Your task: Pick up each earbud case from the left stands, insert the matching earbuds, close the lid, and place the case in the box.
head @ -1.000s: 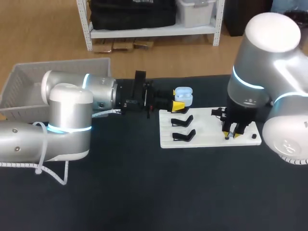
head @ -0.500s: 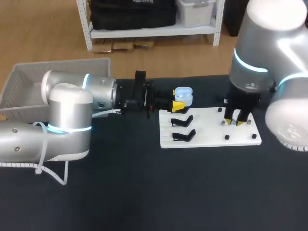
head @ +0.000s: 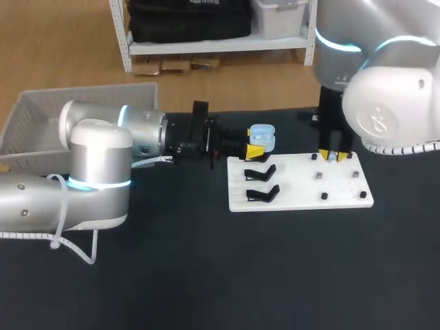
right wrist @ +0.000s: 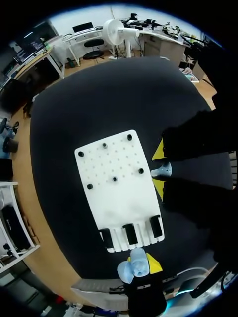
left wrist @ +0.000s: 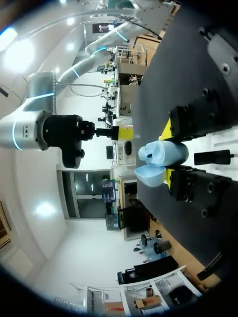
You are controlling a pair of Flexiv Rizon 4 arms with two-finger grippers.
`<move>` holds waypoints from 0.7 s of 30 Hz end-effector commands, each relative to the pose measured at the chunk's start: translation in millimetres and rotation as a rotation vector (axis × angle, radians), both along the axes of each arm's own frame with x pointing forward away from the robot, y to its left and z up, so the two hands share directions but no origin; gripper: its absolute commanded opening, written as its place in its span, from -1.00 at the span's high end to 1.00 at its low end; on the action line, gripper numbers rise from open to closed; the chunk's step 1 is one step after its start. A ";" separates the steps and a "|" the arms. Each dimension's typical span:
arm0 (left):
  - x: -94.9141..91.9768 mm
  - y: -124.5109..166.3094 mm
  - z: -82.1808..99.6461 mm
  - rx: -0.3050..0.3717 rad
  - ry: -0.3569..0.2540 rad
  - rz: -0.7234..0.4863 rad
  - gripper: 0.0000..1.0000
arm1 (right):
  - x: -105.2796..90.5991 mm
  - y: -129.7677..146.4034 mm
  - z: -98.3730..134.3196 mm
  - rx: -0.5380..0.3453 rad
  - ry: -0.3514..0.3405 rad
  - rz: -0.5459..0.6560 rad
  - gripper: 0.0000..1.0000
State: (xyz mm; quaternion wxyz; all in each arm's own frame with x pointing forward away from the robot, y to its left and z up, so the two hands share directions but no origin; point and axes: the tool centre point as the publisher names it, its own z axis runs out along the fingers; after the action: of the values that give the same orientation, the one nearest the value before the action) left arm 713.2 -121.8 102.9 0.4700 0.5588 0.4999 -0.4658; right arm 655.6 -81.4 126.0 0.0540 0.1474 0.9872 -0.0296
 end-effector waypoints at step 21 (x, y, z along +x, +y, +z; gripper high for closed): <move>-1.7 0.0 -0.8 -0.003 -0.004 0.006 1.00 | 23.3 80.6 32.5 -0.119 -0.149 0.508 1.00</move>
State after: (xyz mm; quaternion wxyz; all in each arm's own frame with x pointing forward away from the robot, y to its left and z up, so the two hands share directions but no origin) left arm 713.2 -121.8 102.9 0.4700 0.5588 0.4999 -0.4658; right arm 675.0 -14.8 157.4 0.1398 -0.0564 0.9880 -0.0349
